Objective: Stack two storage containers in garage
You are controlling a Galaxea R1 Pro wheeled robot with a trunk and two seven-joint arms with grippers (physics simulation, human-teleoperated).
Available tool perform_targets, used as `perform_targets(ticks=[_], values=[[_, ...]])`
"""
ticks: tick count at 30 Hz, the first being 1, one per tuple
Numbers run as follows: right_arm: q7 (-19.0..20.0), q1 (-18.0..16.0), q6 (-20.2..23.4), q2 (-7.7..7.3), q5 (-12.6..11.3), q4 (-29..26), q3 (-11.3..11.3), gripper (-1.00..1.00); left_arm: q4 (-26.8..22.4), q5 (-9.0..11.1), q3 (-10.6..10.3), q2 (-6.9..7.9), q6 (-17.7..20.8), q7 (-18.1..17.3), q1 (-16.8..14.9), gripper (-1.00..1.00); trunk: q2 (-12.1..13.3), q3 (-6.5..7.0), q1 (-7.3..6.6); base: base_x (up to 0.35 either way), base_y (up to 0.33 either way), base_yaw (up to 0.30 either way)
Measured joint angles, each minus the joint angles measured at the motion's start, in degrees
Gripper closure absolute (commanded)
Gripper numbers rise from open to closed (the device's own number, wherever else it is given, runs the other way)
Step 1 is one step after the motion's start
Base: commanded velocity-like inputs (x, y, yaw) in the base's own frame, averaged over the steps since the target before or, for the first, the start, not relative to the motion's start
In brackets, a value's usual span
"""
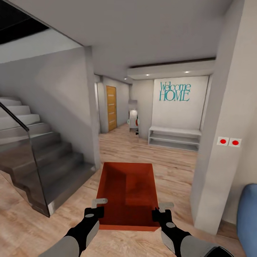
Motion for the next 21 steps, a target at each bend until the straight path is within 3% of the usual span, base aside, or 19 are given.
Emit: perform_targets(ticks=[21], values=[[0.0,0.0,0.0,0.0,-0.1,0.0,0.0,1.0,0.0,0.0,0.0,0.0,0.0,0.0,0.0,1.0,0.0,0.0,0.0,0.322,0.0,0.0]])
